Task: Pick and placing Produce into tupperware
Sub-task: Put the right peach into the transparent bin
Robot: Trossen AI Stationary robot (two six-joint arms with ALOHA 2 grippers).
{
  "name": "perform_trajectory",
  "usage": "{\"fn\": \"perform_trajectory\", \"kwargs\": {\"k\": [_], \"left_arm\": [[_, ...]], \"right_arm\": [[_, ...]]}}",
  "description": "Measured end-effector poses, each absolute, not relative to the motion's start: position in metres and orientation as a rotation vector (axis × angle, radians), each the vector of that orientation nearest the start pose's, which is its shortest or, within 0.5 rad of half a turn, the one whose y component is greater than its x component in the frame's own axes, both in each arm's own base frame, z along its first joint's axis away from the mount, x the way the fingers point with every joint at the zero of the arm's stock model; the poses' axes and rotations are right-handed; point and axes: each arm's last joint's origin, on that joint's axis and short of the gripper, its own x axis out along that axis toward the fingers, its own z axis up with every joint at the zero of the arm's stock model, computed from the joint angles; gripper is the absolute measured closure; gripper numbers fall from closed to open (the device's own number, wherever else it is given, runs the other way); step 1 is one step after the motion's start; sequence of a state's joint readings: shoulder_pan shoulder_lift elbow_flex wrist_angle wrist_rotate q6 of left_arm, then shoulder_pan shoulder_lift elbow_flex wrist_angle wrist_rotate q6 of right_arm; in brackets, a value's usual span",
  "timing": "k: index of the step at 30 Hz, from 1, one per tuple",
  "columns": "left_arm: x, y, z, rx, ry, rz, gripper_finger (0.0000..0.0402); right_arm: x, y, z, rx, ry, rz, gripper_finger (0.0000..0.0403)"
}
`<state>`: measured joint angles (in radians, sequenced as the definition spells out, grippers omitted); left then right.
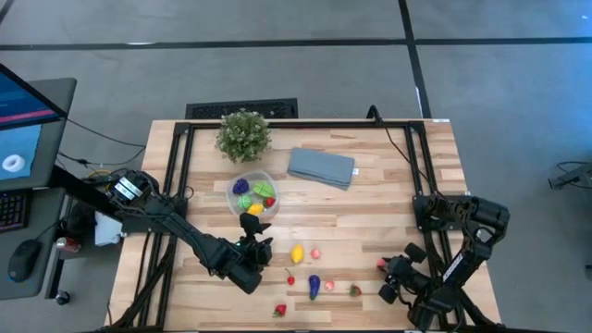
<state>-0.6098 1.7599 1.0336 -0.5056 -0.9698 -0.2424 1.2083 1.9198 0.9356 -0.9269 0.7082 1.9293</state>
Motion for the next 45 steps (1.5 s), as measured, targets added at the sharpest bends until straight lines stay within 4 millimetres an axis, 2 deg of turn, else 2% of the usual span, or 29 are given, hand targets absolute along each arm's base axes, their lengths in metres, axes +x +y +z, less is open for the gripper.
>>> {"fn": "perform_trajectory", "kwargs": {"k": [34,45], "left_arm": [[0.277,-0.164,0.166,0.661,0.807,0.421,0.0171],[0.269,-0.167,0.170,0.774,0.691,0.574,0.0171]], "right_arm": [[0.114,0.242,0.096,0.148,0.802,-0.622,0.0270],[0.123,0.238,0.098,0.085,0.785,-0.620,0.0272]]}}
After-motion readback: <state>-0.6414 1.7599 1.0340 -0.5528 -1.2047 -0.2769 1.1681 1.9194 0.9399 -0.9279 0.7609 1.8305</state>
